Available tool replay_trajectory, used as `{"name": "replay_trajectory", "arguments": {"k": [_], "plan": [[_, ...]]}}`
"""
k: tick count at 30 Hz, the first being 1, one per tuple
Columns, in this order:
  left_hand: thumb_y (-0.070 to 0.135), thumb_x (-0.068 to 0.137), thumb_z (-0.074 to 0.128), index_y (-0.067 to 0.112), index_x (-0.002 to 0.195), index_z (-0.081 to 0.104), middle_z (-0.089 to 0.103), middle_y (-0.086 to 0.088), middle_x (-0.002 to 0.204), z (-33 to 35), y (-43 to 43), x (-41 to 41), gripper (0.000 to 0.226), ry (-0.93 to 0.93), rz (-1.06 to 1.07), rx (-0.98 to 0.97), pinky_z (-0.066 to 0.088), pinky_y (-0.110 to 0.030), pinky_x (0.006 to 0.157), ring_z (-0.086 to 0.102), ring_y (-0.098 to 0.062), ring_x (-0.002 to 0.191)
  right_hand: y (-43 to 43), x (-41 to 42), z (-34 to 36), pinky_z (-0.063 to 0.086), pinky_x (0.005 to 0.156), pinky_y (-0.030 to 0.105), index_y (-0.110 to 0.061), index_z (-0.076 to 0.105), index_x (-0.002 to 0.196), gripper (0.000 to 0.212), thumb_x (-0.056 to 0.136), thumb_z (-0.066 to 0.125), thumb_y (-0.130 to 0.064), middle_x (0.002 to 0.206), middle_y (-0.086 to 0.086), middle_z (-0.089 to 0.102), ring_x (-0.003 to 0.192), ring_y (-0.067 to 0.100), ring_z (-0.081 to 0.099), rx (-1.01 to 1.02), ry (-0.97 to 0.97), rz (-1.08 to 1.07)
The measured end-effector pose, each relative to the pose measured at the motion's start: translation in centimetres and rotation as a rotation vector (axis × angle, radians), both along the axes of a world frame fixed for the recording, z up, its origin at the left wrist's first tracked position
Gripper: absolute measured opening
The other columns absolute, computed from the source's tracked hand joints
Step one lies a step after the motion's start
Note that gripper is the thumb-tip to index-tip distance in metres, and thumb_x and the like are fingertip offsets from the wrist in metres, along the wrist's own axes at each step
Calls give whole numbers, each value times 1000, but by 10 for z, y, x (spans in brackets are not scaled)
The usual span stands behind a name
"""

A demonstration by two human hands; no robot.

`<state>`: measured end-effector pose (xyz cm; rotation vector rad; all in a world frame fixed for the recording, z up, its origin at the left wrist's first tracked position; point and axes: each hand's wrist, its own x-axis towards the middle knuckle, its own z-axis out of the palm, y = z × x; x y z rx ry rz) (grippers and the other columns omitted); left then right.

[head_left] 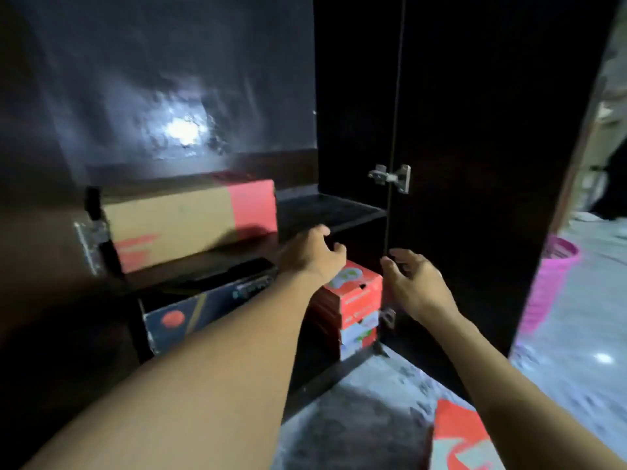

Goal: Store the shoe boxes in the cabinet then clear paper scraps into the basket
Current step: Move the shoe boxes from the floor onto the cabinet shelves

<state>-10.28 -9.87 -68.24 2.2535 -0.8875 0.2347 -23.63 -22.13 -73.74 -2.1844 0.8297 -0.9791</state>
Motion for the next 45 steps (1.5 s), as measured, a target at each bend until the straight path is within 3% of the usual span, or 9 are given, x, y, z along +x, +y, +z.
{"name": "replay_trajectory", "arguments": {"k": [10,16,19,21,26,31,34,41,45], "plan": [[47,82,56,34,125,57,62,3,121,-124,-23,-157,45,300,-476,110,52,-38,92,64,-18,98,17,-214,-121,47,100,41,-23,60,131,44,95,53,-48,133,4,59,118,22,60,118,228,-244],[42,84,58,35,116,58,58,-1,122,-218,-27,-227,33,386,-442,218,51,-38,91,59,-25,113,33,-314,-183,48,97,42,-24,61,130,46,91,58,-49,132,8,60,105,28,65,189,409,-348],[54,81,58,37,144,33,34,-8,149,-263,-14,-242,70,430,-258,313,37,-50,108,35,-33,137,39,-348,-209,41,105,48,-29,61,128,50,85,60,-54,137,7,56,123,30,53,153,508,-471],[53,80,60,43,145,24,29,-7,154,-289,-3,-247,75,471,-168,269,30,-56,112,24,-33,143,41,-364,-221,33,110,53,-30,55,133,59,82,62,-58,144,9,46,134,31,42,150,517,-565],[26,90,66,27,146,28,51,-6,139,-299,-2,-262,67,665,-215,73,49,-42,92,53,-27,124,44,-379,-242,44,98,47,-26,38,144,80,78,66,-63,143,12,40,128,36,48,337,383,-621],[41,87,65,31,148,23,49,-6,138,-305,13,-260,75,576,-102,115,51,-46,91,55,-31,121,54,-389,-254,47,94,35,-25,40,143,78,78,73,-54,137,4,51,121,21,54,320,106,-622],[50,86,59,28,150,20,45,-9,145,-313,23,-256,78,572,-15,104,50,-53,95,53,-33,124,66,-402,-267,49,100,38,-30,34,147,89,74,71,-66,141,-4,50,123,12,54,416,-60,-669],[59,83,61,26,113,49,65,-5,110,-324,32,-259,46,749,-6,33,55,-43,81,64,-26,92,78,-400,-276,50,101,39,-39,34,141,85,71,77,-64,137,-12,52,122,11,54,492,-172,-528],[58,82,66,27,111,50,65,-1,106,-319,36,-256,46,774,-41,46,55,-40,79,64,-23,91,78,-397,-273,50,101,41,-35,37,139,86,69,81,-59,134,-12,54,120,11,55,481,-201,-526]]}}
